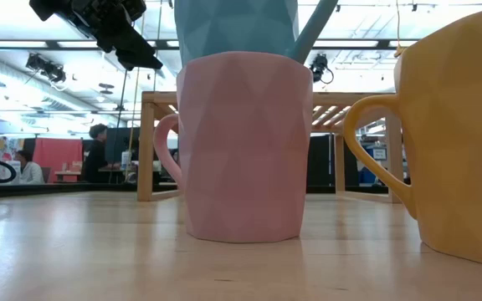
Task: Place coffee mugs
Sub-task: Put the orange mug on the shelf
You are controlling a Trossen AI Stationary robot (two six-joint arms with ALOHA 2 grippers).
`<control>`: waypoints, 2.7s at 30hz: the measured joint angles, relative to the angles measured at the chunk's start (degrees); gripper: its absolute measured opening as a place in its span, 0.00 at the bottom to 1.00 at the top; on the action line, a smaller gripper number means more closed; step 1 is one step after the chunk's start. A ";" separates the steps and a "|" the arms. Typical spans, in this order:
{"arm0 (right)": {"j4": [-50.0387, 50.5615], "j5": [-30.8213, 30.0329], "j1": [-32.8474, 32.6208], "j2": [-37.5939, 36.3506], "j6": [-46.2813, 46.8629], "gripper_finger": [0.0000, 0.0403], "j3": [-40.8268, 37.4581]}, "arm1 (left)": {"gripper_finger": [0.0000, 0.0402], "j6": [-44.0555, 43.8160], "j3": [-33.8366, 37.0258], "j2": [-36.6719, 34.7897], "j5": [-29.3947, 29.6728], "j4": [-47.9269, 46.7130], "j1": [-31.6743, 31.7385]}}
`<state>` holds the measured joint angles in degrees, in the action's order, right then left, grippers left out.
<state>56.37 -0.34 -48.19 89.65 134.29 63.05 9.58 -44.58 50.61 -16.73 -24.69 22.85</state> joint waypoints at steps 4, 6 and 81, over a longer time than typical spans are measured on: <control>-0.36 0.00 0.05 0.15 -0.95 0.35 0.00 | 0.57 0.00 0.00 0.00 0.00 0.00 0.00; -0.69 -0.24 0.05 0.15 -0.97 0.33 0.00 | 0.57 0.00 0.00 0.00 0.00 0.00 0.00; 29.39 -8.09 58.07 -15.43 -82.16 0.06 31.53 | 0.57 0.13 0.00 0.00 0.00 0.07 0.00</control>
<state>85.76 -8.43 9.88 74.22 52.13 94.58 9.71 -44.58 50.61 -16.73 -24.62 22.85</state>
